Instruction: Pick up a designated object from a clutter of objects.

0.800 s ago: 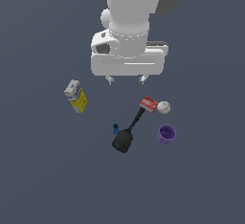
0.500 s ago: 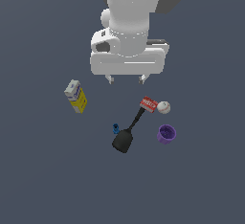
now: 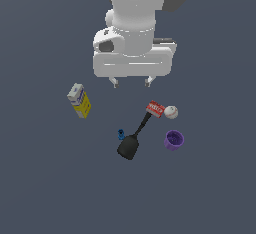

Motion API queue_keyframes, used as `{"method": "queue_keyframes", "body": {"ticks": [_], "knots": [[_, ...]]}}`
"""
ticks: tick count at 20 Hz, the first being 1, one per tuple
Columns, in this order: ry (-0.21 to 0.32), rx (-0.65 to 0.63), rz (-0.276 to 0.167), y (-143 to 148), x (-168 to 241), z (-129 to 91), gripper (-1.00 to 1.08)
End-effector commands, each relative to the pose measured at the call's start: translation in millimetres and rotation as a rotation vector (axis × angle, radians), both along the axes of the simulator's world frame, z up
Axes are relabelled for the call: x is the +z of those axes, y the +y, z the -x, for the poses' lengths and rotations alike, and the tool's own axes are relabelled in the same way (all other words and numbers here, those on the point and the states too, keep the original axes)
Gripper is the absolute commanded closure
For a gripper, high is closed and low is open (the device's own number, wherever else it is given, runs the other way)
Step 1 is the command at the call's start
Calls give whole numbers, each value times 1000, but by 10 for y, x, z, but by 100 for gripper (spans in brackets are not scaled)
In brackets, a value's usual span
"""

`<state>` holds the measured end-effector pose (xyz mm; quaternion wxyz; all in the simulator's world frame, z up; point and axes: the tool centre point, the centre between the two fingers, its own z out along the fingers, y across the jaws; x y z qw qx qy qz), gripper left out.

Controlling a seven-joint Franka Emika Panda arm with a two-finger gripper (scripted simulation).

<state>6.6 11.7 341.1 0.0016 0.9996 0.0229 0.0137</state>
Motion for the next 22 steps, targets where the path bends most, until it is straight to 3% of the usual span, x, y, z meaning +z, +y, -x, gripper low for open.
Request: {"method": "queue_keyframes", "body": {"ticks": [1,6,11,17,22], "knots": [[1,-6,0,-88,-41,12,-92],[4,-30,1,-458,-219,85,-92],[10,-71,2,-1051,-511,280,-92],[19,-135,0,-1890,-956,758,-92],[24,-173,-3,-2323,-1215,1138,-92]]}}
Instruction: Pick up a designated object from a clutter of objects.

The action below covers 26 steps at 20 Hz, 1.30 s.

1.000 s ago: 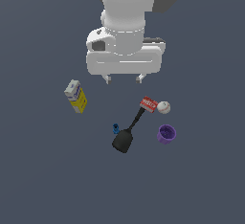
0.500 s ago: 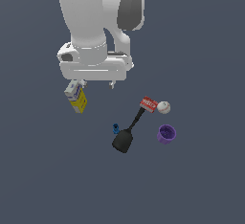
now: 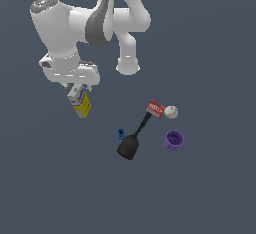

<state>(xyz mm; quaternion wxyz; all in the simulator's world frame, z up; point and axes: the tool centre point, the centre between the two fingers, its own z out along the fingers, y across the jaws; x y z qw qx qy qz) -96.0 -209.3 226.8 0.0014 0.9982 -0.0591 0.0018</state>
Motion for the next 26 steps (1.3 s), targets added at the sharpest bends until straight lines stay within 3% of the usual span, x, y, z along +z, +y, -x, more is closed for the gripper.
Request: {"method": "queue_keyframes", "body": {"ticks": [1,8,15,26], "knots": [[1,-15,-1,-171,-109,173,-92],[3,-36,-3,-372,-245,406,-92],[4,-36,-3,-364,-300,398,-92],[4,-37,-2,-375,-705,419,-92]]}}
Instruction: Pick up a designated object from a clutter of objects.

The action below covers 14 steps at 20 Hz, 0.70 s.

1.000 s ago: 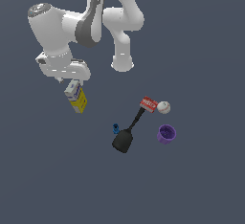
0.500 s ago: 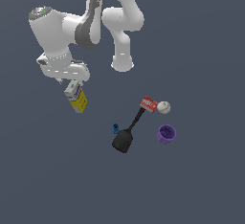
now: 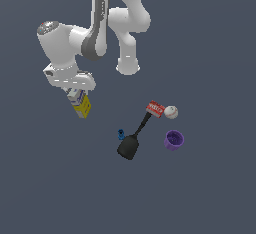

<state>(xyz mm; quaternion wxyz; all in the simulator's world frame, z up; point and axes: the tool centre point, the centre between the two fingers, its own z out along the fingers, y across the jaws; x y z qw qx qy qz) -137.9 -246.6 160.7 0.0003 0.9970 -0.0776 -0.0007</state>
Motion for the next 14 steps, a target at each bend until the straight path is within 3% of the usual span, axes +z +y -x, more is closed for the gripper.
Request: {"method": "queue_keyframes", "body": {"ticks": [1,4,5,14], "knots": [[-1,0,0,-3,-63,0,-92],[-1,0,0,-4,-87,-1,-92],[-1,0,0,-4,-87,-1,108],[-1,0,0,-4,-87,-1,108]]}}
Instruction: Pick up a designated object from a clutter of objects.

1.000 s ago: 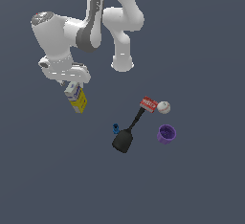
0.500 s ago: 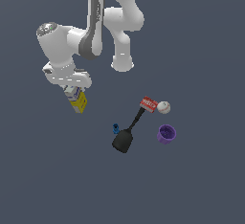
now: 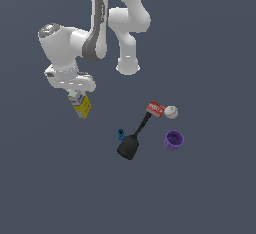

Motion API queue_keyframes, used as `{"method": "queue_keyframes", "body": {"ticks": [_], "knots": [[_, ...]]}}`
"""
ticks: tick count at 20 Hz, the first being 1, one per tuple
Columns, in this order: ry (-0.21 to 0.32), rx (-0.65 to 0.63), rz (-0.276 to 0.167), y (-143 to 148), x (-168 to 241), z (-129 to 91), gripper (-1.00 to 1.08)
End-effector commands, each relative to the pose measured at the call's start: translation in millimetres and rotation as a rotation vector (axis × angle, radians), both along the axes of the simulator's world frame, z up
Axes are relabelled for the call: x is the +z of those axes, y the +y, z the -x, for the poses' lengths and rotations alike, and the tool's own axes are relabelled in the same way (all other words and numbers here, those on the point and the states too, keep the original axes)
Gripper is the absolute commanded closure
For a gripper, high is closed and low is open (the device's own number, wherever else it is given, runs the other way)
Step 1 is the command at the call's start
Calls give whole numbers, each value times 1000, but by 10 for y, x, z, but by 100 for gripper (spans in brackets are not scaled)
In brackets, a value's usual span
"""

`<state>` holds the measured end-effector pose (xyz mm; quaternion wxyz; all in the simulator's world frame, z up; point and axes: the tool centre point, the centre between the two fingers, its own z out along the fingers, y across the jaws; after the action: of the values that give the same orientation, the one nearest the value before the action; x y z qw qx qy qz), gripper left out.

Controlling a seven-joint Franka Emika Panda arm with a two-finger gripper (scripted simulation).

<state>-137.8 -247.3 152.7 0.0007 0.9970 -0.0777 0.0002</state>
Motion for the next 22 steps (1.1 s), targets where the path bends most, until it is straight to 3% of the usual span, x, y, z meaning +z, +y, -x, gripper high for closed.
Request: {"method": "queue_keyframes", "body": {"ticks": [1,11,22], "knots": [[0,0,0,0,0,1,108],[0,-1,1,182,196,-26,108],[2,-1,7,832,894,-126,108]]}}
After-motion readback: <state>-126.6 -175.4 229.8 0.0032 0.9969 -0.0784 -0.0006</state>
